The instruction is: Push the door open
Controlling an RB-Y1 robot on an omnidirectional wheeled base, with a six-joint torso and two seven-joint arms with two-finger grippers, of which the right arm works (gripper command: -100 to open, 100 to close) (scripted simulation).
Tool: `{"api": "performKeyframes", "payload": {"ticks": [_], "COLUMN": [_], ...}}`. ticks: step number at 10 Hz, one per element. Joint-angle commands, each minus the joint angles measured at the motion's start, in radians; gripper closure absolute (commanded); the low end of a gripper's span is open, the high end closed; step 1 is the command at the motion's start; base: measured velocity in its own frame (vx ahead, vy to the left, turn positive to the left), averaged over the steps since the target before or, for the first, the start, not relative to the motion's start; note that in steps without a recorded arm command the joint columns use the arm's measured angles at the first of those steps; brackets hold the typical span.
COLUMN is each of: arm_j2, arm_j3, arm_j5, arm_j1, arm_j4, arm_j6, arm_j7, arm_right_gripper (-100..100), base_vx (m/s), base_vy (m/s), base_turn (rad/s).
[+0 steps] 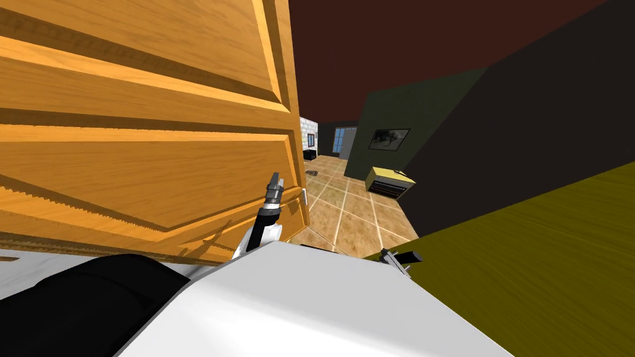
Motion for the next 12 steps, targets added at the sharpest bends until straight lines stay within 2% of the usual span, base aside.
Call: {"api": "performKeyframes", "payload": {"ticks": [1,5,6,7,10,11,12], "arm_j2": [-0.01,0.004,0.015,0.015,0.04,0.041,0.013], "arm_j3": [-0.026,-0.04,-0.049,-0.049,-0.063,-0.054,-0.065], "arm_j5": [-0.011,-0.028,-0.039,-0.039,-0.057,-0.054,-0.067], "arm_j1": [0.017,0.019,0.021,0.021,0.023,0.024,0.031], "arm_j4": [0.012,0.01,0.009,0.009,0.007,0.0,-0.001], "arm_j6": [-0.029,-0.043,-0.052,-0.052,-0.066,-0.055,-0.064], "arm_j7": [-0.003,0.003,0.007,0.007,0.013,0.015,0.016], "arm_right_gripper": [100,100,100,100,100,100,100], "base_vx": [0.083,0.105,0.142,0.132,0.196,0.081,0.058], "base_vy": [-0.072,-0.071,-0.094,-0.088,-0.046,-0.028,-0.051], "base_turn": [-0.05,-0.062,-0.035,-0.014,-0.054,-0.03,-0.016]}}
